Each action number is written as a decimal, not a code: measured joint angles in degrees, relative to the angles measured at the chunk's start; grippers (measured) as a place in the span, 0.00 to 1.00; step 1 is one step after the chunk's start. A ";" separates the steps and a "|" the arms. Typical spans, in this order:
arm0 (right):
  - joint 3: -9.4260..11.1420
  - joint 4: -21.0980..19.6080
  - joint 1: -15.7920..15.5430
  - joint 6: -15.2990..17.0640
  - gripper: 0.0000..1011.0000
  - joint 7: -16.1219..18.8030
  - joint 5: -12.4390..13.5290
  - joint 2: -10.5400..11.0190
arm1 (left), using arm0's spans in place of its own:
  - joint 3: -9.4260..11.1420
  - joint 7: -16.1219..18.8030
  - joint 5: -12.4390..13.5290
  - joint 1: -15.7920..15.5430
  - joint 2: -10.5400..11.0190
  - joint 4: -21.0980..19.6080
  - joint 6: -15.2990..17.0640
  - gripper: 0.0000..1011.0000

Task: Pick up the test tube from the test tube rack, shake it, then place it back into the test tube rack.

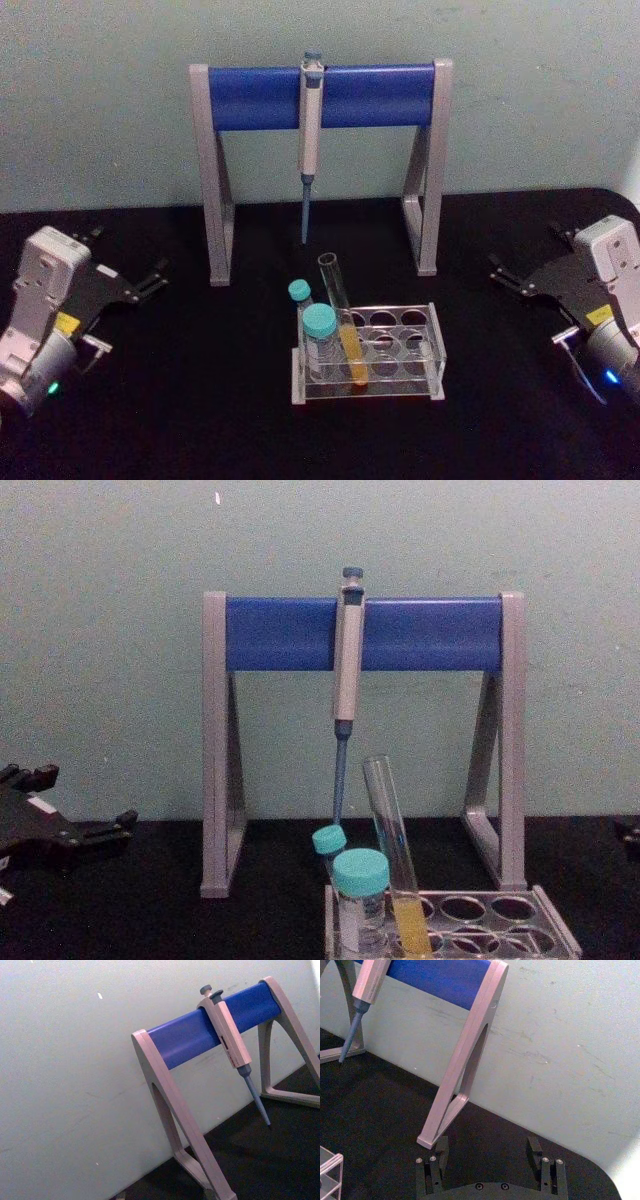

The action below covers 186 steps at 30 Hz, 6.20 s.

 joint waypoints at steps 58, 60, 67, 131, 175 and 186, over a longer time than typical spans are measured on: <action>0.00 0.00 0.00 0.01 0.99 0.00 0.01 0.05 | 0.00 0.00 0.00 0.00 0.00 0.00 0.00 0.99; 0.00 0.00 0.00 0.01 0.99 0.00 0.00 0.05 | 0.00 0.00 0.00 0.00 0.00 0.00 0.00 0.99; 0.00 0.00 -0.01 0.01 0.99 0.00 0.00 0.05 | 0.00 0.00 0.00 0.00 0.00 0.00 0.00 0.99; -0.07 -10.53 -2.08 6.19 0.99 35.32 13.42 -0.40 | 0.00 0.00 0.00 0.00 0.00 0.00 0.00 0.99; -5.80 -1.40 7.80 9.38 0.99 37.02 12.73 -6.99 | 0.00 0.00 0.00 0.00 0.00 0.00 0.00 0.99; -5.83 -1.61 7.65 7.59 0.99 36.24 11.27 -6.99 | 0.00 0.00 0.00 0.00 0.00 0.00 0.00 0.99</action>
